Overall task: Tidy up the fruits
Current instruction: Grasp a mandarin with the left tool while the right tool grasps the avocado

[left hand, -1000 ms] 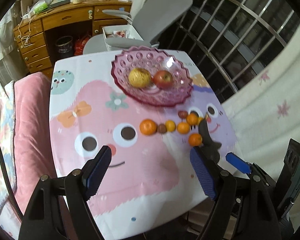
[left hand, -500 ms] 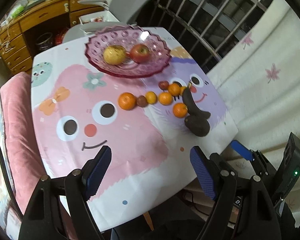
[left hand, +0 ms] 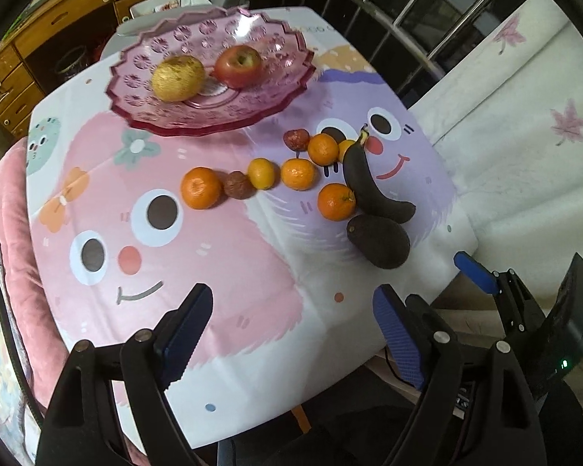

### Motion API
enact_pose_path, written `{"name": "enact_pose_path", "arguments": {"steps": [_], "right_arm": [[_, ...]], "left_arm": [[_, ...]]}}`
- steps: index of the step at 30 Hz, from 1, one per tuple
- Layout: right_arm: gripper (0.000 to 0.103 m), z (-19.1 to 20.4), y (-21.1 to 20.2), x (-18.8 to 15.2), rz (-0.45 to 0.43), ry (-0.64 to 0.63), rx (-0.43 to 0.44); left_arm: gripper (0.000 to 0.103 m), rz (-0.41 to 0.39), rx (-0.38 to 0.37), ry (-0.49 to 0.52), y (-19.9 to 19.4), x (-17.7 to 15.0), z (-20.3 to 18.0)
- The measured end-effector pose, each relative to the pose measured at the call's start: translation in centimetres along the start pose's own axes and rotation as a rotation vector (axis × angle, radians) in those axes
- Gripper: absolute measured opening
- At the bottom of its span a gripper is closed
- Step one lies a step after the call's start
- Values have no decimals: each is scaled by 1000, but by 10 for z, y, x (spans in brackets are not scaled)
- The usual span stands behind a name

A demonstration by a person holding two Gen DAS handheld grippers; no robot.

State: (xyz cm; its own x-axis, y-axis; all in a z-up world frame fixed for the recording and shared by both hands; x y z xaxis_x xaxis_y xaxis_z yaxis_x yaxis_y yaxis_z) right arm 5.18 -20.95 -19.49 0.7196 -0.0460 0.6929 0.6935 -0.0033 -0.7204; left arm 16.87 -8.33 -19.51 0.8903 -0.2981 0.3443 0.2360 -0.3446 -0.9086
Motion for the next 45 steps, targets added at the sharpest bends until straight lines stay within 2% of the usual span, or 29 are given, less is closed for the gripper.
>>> {"name": "enact_pose_path", "arguments": {"steps": [4,8,15,20,26,33,38,40,41,45], "right_arm": [[76,-6,14,1,-2,-57,50],[76,-10,33,-7,43,-107,86],[76,-21,61,-17,86,-107,136],[66,-30,82,-24,125,-68,180],[58,-28,94,-27,157,-38,267],[57,-30,104,-28,175,10,315],[57,-30,104,-29,178,16,324],[57,-30,104,-30,187,16,327],[57,-30,104,-30,191,14,326],[57,-30,106,-27,208,20,318]], "left_arm": [[84,42,11,-27,29,10,-11],[84,72,12,-56,58,17,-20],[84,102,7,-97,109,23,-30],[84,118,-8,-164,140,23,-29],[81,103,-40,-206,155,27,-30],[72,92,-93,-251,166,30,-27],[59,69,-126,-227,167,34,-30],[48,76,-141,-230,169,35,-33],[46,78,-152,-235,170,35,-34],[44,78,-159,-234,170,36,-35]]}}
Point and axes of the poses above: each gripper's, at about its wrist camera, not at the fingertips, and y roughly the way its jaws point, z to its left, x to its top, the point moved 6 cm from there along y, roughly the way its jaws point, and after that the axes turned 10 degrees about -z, right-handed, at the moved point
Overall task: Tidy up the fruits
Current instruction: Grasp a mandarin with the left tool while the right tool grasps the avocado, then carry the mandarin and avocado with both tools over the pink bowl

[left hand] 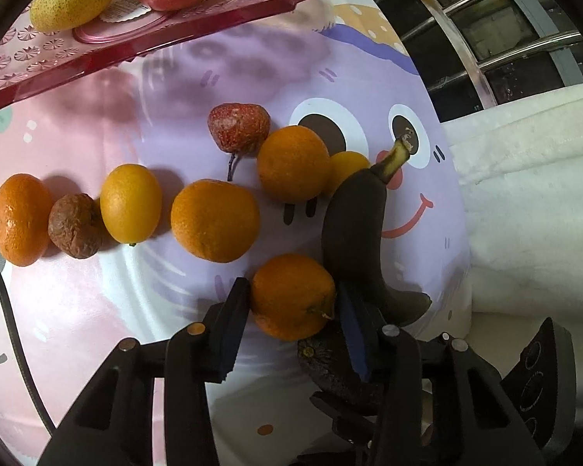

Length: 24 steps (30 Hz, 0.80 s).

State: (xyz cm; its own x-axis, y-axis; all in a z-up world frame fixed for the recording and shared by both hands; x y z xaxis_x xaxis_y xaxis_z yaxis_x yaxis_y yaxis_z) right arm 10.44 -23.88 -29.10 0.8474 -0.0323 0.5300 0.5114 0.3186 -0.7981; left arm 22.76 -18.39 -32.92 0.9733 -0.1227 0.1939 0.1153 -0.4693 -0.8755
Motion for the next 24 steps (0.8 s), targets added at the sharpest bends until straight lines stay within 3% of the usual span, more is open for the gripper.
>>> {"name": "enact_pose_path", "arguments": {"steps": [10,17,24], "right_arm": [[56,16,1,-9,55,69,-21],[56,44,2,-19,95,136,-21],[56,76,0,-6,71,192,4]], "left_arm": [[43,-40,19,42,-31,-8,14],[43,-90,38,43,-78,-16,41],[43,-137,68,60,-128,-17,73]]}}
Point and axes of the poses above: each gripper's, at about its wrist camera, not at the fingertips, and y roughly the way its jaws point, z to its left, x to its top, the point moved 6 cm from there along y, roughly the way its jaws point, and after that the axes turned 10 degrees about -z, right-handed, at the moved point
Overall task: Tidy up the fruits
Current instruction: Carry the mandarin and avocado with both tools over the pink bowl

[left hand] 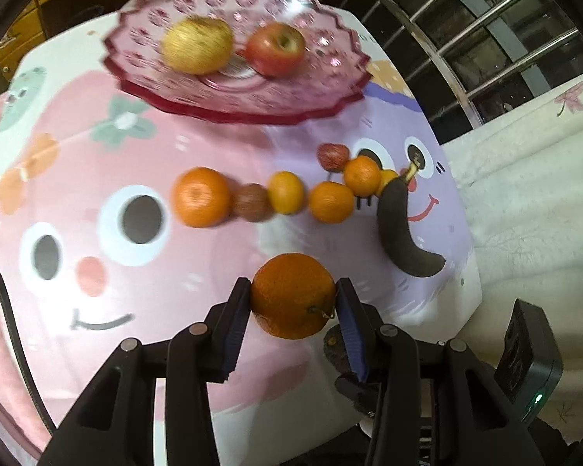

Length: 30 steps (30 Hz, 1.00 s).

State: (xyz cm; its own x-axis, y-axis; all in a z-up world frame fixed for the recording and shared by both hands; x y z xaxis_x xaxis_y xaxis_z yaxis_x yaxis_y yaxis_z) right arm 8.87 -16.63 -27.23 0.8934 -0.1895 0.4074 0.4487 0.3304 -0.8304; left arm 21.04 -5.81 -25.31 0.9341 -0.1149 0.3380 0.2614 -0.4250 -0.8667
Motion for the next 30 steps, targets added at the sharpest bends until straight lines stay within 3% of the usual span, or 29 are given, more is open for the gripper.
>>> {"name": "enact_pose_path", "arguments": {"steps": [8,14,30], "right_arm": [[56,37,-2,37,-65,-4,27],[56,54,-2,89,-128,-23,47],[57,48,24,196,-161,-66,68]], "left_arm": [[43,-94,31,-20,-48,31,39],[43,-161,46,-53,-62,65,56],[43,-222,86,-151,-25,145,70]]}}
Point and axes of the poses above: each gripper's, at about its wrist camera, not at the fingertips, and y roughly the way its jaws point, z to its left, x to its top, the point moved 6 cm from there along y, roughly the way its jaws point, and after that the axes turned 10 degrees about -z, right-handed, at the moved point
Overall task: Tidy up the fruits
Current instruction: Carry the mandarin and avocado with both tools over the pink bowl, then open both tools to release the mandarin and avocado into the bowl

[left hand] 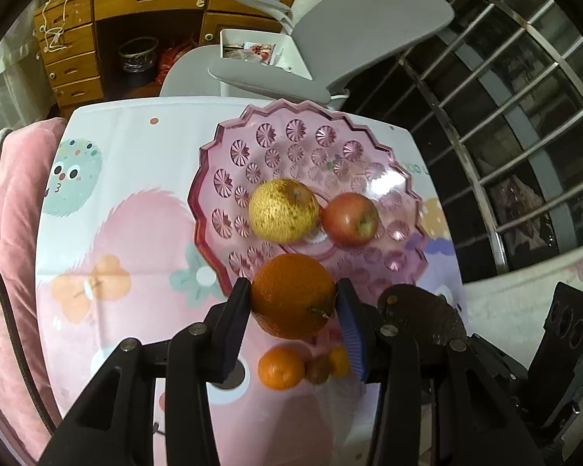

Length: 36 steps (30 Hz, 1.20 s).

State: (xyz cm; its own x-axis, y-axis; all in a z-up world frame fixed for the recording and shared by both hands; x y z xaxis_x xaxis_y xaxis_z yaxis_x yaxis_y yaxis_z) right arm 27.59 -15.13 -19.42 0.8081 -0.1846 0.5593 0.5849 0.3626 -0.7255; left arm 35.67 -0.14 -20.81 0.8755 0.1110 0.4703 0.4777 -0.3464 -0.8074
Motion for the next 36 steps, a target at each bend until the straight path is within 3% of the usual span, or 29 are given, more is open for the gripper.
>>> {"name": "enact_pose_path", "arguments": {"steps": [11,17,26,36], "right_arm": [[57,-18,38,13,70,-38,-29],[59,-23,44,12,83,-23,-61],[59,-14,18,17,5,-23,-62],[59,-10,-25,-21,-41,38,-127]], "left_arm": [[43,61,39,-30,37,0,4],[62,49,38,-12,35,3,3],[65,32,23,8,12,-1,4],[64,62,-7,61,-29,-42,5]]}}
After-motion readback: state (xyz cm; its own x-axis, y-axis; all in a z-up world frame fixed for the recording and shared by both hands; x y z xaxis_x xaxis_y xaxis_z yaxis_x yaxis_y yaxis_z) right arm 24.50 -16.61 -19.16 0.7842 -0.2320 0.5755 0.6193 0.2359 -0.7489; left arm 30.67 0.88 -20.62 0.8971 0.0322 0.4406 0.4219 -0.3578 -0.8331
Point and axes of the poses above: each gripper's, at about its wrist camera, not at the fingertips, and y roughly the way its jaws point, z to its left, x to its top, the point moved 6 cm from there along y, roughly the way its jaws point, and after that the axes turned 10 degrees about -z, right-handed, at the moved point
